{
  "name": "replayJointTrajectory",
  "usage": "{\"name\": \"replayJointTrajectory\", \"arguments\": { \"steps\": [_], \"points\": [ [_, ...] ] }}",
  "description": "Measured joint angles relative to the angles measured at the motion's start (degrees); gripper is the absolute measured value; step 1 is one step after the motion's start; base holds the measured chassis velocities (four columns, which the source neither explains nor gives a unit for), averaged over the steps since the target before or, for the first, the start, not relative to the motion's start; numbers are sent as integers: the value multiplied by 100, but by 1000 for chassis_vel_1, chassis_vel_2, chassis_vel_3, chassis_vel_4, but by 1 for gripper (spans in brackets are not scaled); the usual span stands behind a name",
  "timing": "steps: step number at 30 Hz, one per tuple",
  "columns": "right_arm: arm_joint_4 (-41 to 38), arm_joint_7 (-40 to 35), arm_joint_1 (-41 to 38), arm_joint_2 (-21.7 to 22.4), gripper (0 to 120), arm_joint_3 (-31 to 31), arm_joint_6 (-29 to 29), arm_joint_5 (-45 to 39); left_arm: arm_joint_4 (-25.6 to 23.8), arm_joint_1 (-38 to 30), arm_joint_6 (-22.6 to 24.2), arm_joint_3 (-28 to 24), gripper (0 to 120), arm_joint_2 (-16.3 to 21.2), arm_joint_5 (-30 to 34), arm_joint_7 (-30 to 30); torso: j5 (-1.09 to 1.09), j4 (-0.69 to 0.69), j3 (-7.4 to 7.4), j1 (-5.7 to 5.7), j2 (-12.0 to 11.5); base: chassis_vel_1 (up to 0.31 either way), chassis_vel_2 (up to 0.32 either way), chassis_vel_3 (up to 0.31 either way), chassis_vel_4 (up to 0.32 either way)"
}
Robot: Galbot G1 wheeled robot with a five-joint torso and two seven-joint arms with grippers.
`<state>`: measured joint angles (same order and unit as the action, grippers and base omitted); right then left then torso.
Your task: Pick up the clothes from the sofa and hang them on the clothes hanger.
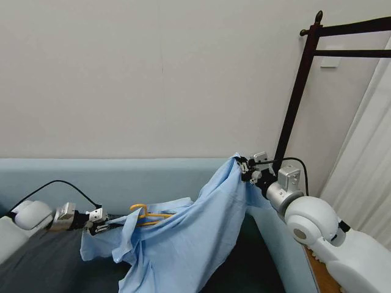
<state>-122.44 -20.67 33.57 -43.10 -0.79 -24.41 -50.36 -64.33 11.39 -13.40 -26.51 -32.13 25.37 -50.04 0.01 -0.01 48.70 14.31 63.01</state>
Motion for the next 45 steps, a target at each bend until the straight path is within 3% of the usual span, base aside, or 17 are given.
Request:
{"name": "replayJointTrajectory", "arguments": {
  "steps": [3,8,11,14,18,23,29,37,45],
  "points": [
    [-422,-17,248,86,0,-233,80,-83,157,-314,90,-181,1,-182,152,373,0,-1,0,0,0,0,0,0,0],
    [-819,10,523,205,0,-486,236,-106,359,-614,117,-304,1,-356,414,509,-1,0,0,0,0,0,0,0,0],
    [-1056,306,1160,272,0,-702,695,385,353,-972,124,-486,1,-411,1136,462,-1,1,0,0,0,0,0,0,0],
    [-1027,503,1648,244,0,-723,1001,955,303,-1210,129,-579,1,-421,1386,422,1,-1,-1,0,0,0,0,0,0],
    [-738,674,2342,107,0,-608,1472,1882,158,-1701,136,-761,1,-410,1676,490,1,-1,0,0,0,0,0,0,0],
    [-348,644,2576,-49,0,-319,1897,2599,-206,-1977,147,-809,1,-279,1823,606,0,0,0,0,0,0,0,0,0],
    [85,560,2733,-270,0,-78,2261,3122,-553,-2314,121,-963,1,-70,1979,558,-1,1,0,0,0,0,0,0,0],
    [537,442,2811,-714,0,174,2382,3446,-602,-2932,-71,-1458,1,6,2302,143,-1,1,-1,0,0,0,0,0,0],
    [615,684,2917,-644,25,212,2717,3751,-678,-2938,-86,-1515,1,-125,2288,115,-1,1,0,0,0,0,0,0,0]
  ]
}}
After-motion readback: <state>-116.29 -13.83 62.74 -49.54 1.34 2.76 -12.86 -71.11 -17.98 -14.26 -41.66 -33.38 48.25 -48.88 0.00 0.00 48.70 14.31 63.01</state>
